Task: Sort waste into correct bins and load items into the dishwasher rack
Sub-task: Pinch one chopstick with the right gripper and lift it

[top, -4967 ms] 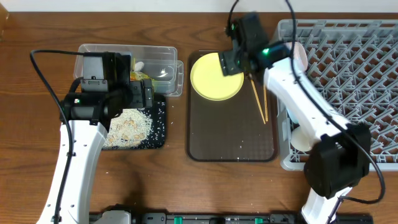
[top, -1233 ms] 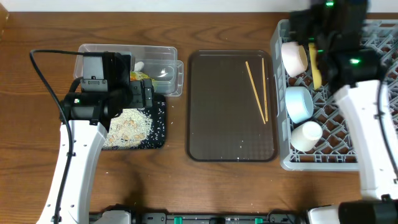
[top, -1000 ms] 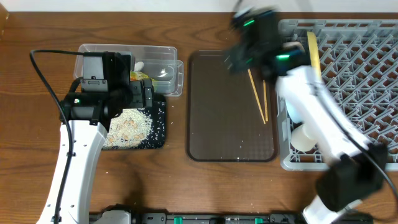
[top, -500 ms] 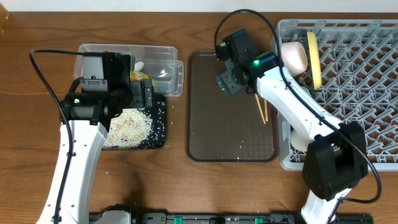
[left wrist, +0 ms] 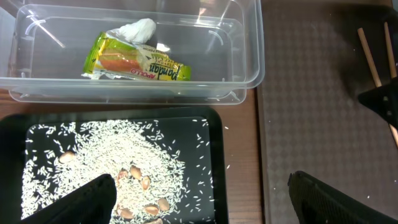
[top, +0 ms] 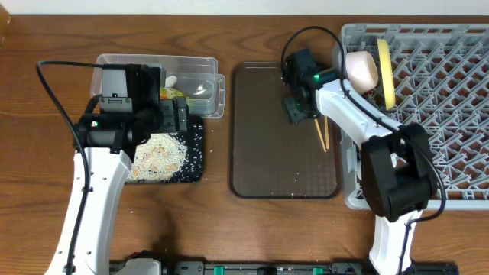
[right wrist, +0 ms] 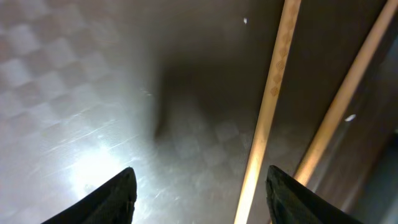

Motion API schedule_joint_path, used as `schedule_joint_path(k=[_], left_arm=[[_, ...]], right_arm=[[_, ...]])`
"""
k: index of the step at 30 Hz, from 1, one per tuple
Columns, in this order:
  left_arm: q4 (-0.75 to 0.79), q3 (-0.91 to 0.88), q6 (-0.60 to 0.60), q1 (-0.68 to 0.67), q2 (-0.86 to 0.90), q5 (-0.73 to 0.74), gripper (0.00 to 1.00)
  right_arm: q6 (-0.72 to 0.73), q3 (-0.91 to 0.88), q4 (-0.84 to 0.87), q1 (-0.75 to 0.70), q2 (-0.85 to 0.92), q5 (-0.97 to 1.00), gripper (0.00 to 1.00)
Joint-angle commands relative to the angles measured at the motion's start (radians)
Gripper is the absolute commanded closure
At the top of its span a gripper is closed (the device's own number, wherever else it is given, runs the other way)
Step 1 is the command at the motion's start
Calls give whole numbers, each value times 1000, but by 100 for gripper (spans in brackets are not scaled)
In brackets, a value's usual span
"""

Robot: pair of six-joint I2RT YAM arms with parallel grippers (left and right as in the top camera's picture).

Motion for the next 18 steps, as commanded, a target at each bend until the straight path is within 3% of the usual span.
schedule_joint_path(k=[1, 18], left_arm=[[-3, 22, 5, 4, 2, -6, 9], [-3, 22, 6, 4, 2, -6, 9]], right_arm=[[46, -5, -3, -5, 47, 48, 38], [87, -10, -41, -34, 60, 29, 38]])
